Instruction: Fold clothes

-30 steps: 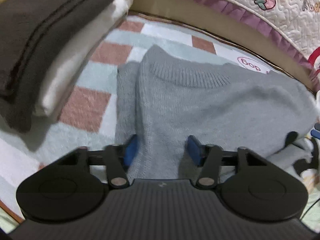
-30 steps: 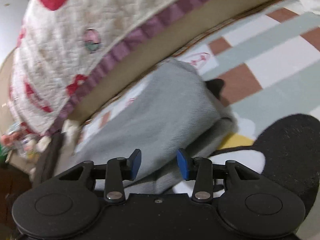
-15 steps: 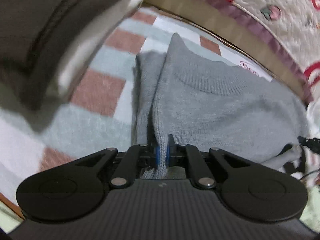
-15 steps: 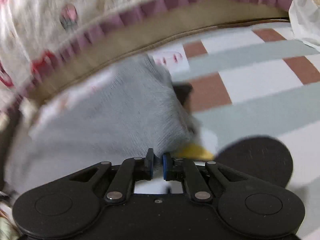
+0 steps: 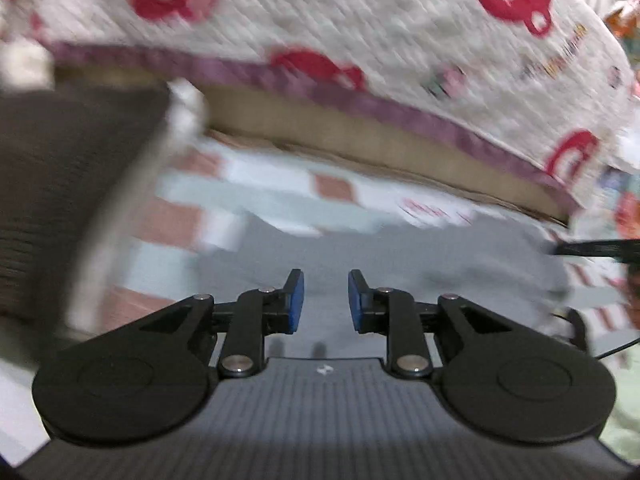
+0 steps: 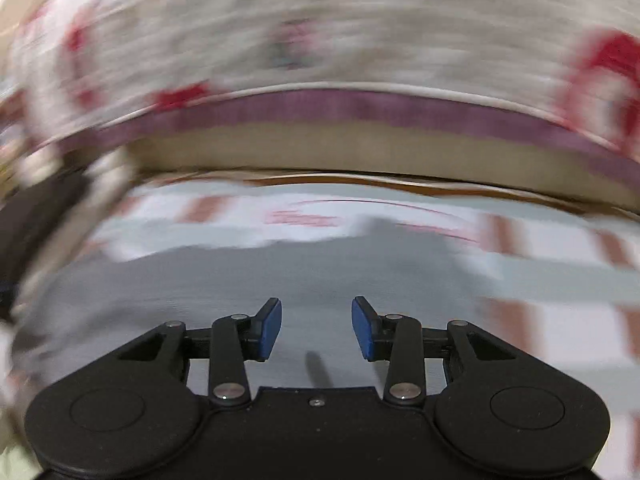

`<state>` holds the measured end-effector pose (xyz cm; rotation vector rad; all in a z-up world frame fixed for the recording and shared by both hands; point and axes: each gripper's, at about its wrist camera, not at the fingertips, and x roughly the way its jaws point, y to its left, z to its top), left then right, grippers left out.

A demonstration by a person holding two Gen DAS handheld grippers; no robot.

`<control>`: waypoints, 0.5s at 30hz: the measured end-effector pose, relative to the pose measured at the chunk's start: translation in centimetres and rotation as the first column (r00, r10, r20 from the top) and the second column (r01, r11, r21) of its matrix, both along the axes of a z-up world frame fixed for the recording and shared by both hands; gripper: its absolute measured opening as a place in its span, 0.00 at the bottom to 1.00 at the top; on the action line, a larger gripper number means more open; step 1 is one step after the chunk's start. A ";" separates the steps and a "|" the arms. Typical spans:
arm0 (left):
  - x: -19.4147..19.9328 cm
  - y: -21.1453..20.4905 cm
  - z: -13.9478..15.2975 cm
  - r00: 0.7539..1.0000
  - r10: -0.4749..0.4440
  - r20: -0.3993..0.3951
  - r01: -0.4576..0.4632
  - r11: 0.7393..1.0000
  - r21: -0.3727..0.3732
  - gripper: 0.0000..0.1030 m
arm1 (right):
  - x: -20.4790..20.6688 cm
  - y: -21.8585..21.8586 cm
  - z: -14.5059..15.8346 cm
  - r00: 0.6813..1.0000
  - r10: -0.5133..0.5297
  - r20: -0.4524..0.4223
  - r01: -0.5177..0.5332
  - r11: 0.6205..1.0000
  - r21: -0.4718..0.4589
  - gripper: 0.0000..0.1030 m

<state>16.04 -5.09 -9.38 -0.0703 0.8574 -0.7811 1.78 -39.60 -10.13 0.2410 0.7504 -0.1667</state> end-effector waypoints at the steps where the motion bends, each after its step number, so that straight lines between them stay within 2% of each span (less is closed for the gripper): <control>1: 0.7 -1.8 -1.1 0.998 -0.035 -0.061 0.036 0.999 0.017 0.20 | 1.6 1.6 -0.3 0.996 0.089 -0.002 -0.089 0.996 -0.010 0.41; 4: 2.0 -4.7 -3.6 0.998 -0.019 -0.054 0.029 0.982 0.186 0.14 | 5.9 5.0 -1.4 0.959 0.283 -0.016 -0.283 0.957 -0.063 0.45; 6: 2.3 -4.0 -4.7 1.000 0.014 -0.013 -0.010 0.967 0.254 0.10 | 8.6 5.8 -3.1 0.942 0.329 -0.069 -0.334 0.940 -0.075 0.45; 7: 2.4 -3.1 -5.0 0.999 0.037 -0.016 -0.032 0.974 0.225 0.10 | 9.3 5.8 -4.2 0.940 0.328 -0.097 -0.336 0.938 -0.080 0.45; 9: 2.6 -0.9 -5.5 0.996 0.084 -0.036 -0.078 0.987 0.141 0.08 | 9.4 5.5 -5.4 0.940 0.326 -0.099 -0.334 0.940 -0.075 0.46; 12: 2.7 -0.1 -5.7 0.988 0.145 0.058 -0.154 0.967 0.201 0.07 | 8.3 3.5 -4.7 0.957 0.275 -0.094 -0.277 0.961 -0.011 0.46; 13: 3.0 0.0 -5.6 0.987 0.138 0.078 -0.151 0.967 0.206 0.07 | 7.8 2.6 -4.6 0.962 0.252 -0.102 -0.253 0.967 0.002 0.46; 15: 3.5 0.7 -5.3 0.983 0.169 0.071 -0.180 0.965 0.192 0.07 | 6.5 0.9 -4.8 0.968 0.216 -0.125 -0.216 0.976 0.020 0.46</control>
